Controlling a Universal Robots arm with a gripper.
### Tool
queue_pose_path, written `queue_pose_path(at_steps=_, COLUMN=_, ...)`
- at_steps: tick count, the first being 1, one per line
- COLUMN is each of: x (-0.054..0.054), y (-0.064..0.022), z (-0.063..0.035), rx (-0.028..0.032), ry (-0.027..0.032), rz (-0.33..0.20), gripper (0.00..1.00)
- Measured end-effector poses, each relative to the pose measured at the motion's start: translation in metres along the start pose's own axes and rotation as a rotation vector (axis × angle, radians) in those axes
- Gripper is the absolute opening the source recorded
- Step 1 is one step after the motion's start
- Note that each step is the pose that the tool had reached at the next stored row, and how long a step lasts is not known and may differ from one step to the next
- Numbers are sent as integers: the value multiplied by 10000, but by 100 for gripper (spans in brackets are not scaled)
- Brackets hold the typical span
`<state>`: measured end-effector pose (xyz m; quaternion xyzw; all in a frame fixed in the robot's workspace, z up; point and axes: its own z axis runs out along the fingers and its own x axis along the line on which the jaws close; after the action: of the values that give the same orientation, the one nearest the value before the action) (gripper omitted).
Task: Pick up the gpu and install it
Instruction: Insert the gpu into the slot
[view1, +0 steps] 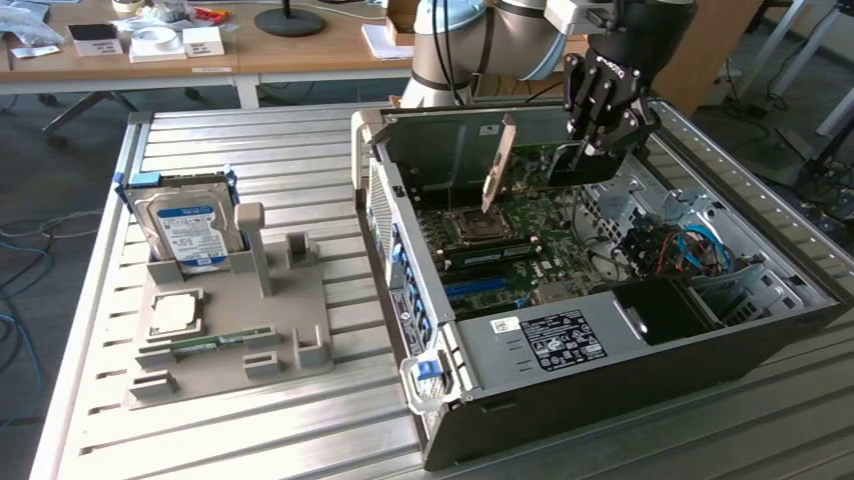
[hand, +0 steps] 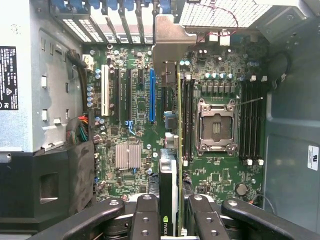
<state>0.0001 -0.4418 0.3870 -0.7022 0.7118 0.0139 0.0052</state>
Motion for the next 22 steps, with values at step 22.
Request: queue_pose_path(at_steps=22, x=1, y=81, z=16, rx=1, ry=-4, rz=0, gripper=27)
